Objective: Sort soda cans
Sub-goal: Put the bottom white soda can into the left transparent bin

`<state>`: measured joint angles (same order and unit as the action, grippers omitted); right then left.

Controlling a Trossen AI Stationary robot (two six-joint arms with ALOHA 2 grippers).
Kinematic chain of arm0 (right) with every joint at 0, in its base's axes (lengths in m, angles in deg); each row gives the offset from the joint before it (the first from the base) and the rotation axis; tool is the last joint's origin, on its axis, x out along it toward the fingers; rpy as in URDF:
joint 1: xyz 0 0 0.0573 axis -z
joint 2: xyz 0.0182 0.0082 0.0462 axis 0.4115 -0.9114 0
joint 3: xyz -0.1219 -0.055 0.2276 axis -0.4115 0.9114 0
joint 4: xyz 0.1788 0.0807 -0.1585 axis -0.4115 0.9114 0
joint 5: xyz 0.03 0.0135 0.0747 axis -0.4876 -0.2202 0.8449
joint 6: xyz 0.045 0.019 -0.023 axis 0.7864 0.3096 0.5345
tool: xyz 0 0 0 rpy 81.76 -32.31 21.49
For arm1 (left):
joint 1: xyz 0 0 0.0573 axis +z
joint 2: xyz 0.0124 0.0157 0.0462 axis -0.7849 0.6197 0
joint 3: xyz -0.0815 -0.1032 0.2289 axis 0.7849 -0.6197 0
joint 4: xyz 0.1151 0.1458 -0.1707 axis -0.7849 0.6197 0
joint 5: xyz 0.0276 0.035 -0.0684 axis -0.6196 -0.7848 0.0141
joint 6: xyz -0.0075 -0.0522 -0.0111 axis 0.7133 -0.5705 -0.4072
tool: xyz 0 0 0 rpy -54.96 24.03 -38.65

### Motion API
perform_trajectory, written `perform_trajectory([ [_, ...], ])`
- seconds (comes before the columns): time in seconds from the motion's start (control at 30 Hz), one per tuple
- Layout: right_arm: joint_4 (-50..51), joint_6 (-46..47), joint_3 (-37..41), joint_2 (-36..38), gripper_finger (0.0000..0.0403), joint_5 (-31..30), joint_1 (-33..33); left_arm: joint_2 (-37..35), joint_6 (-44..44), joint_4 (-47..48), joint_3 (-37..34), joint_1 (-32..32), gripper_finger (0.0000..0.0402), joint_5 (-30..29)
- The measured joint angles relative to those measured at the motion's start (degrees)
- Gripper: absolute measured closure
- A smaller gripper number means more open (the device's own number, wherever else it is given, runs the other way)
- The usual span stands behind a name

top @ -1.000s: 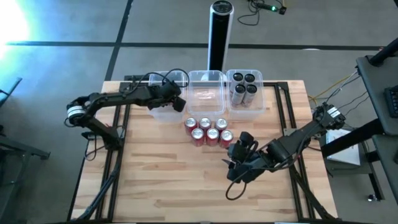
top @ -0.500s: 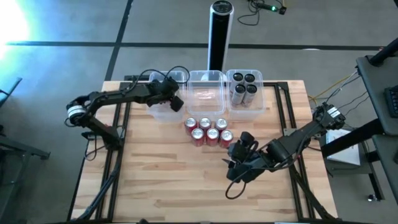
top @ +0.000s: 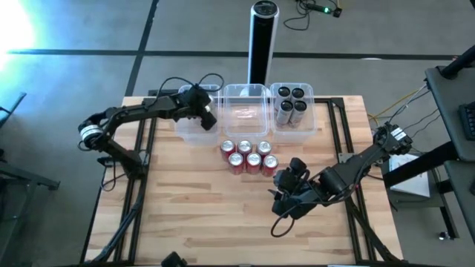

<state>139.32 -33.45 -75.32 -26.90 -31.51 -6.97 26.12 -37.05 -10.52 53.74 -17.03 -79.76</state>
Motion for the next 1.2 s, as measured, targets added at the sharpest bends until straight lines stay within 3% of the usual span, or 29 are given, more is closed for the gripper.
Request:
perform_trajectory([
  [0.53, 1.47, -0.36, 0.0, 0.0, 0.0182, -0.68, 0.17, 0.04, -6.31, -7.07, -4.75, 0.11, 0.0113, 1.95],
  [0.77, 1.45, -0.39, 0.0, 0.0, 0.0183, -0.72, 0.17, 0.71, -7.35, -7.19, -4.77, 0.11, 0.0089, 4.32],
  [1.2, 1.43, -0.35, 0.0, 0.0, 0.0183, -0.7, 0.17, 0.96, -8.92, -4.49, -3.13, 0.02, 0.0082, 5.82],
])
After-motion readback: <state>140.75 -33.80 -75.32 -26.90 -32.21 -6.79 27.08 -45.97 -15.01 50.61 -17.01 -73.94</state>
